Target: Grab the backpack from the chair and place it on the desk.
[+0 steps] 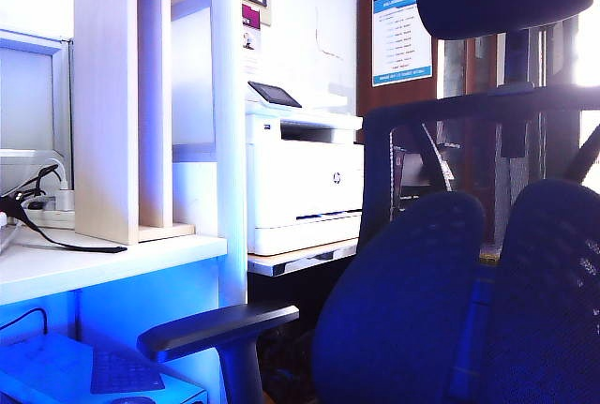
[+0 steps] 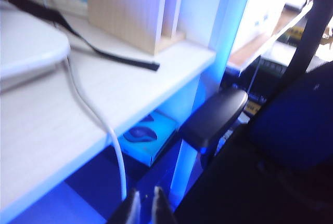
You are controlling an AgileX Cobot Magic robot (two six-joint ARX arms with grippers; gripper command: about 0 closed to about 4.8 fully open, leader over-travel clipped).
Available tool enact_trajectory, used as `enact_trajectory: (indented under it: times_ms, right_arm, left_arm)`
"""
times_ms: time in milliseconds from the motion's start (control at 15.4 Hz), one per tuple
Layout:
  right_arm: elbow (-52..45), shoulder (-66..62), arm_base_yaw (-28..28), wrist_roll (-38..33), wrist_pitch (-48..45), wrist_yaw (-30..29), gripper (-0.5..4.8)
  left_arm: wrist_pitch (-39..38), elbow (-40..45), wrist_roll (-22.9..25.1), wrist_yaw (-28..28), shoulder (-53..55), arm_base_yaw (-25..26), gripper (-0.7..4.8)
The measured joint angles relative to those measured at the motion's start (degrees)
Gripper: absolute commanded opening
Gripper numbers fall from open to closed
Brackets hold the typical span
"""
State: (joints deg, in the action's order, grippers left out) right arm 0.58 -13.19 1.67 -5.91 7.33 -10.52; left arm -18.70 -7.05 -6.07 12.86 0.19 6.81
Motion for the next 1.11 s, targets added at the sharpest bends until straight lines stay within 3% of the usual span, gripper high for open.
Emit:
enact_trajectory:
  times_ms: [390, 1106]
  right_arm:
    - [0.00, -0.02, -0.02, 1.92, 1.79, -0.09, -0.05]
    - [0.00, -0.02, 0.00, 1.66, 1.79, -1.05, -0.05]
  left_arm:
    - [1.20, 3.65, 0.02, 6.75, 0.09, -0.02, -0.06]
    - [1.33, 3.67, 0.02, 7.10, 0.00, -0.02, -0.05]
